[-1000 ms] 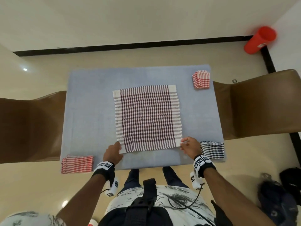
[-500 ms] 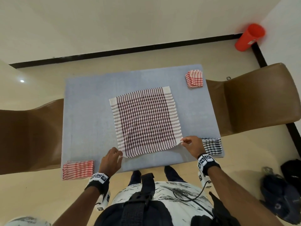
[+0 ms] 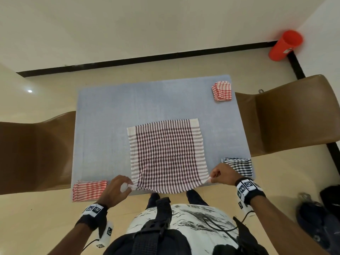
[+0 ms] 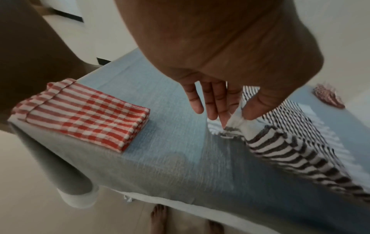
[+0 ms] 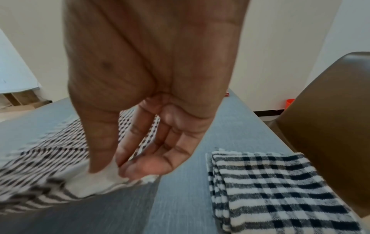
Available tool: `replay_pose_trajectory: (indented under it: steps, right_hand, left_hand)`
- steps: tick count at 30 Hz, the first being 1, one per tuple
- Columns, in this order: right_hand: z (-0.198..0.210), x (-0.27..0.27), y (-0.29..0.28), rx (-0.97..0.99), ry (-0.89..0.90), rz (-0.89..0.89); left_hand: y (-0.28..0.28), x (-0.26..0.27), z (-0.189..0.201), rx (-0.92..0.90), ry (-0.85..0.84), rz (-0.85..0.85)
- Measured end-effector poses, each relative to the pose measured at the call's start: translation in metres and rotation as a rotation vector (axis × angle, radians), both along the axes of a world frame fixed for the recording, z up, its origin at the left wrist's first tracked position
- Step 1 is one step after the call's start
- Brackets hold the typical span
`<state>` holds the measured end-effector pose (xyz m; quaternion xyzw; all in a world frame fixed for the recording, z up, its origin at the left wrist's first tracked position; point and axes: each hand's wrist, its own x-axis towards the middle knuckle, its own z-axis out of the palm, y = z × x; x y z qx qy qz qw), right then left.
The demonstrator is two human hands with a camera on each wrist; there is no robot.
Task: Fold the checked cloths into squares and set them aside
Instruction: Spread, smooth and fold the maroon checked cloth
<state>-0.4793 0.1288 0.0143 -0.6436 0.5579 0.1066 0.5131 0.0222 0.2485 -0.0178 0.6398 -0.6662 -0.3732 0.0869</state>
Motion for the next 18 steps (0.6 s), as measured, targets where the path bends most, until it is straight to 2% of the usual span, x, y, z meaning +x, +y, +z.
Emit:
replay_pose_trajectory:
  steps: [6,8,13,18]
  right_hand:
    - [-0.003,0.019,-0.052,-0.269,-0.002,-0.272]
    - [-0.022,0.031,-0.093,-0.308,0.009,-0.318]
    - [-0.037,0.050,-0.152,-0.325,0.033,-0.515]
    - [-0.063,0.072,-0.192,-0.381,0.114,-0.560]
  left_hand:
    - [-0.067,-0.002,0.014,0.030,0.020,0.301]
    - [-0.105,0.005,0.000,0.038,0.001,0.413]
    - [-0.169,0.011,-0.015,0.108,0.003,0.551]
    - [-0.207,0.013,-0.042,0.129,-0.038,0.553]
